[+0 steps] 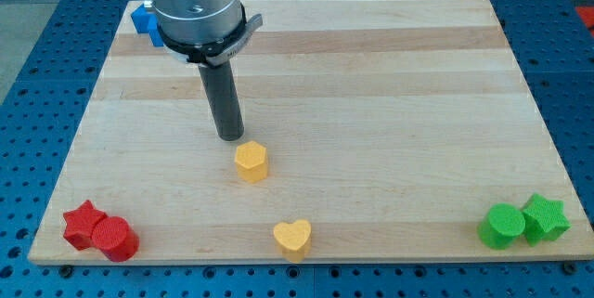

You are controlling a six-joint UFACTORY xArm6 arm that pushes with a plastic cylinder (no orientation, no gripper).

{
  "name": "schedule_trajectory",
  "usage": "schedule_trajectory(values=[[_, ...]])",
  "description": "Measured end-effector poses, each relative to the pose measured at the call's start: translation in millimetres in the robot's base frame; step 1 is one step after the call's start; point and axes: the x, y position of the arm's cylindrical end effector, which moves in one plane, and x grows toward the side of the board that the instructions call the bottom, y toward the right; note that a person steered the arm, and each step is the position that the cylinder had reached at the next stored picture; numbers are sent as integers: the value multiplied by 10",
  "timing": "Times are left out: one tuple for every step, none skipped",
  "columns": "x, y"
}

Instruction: Push the yellow hexagon closer to the yellow heart

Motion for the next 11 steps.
schedule_trajectory(values=[[219,73],[393,103],[446,225],[468,330],[667,450],[667,450],[711,450],[872,454],[946,454],[946,454],[1051,454]])
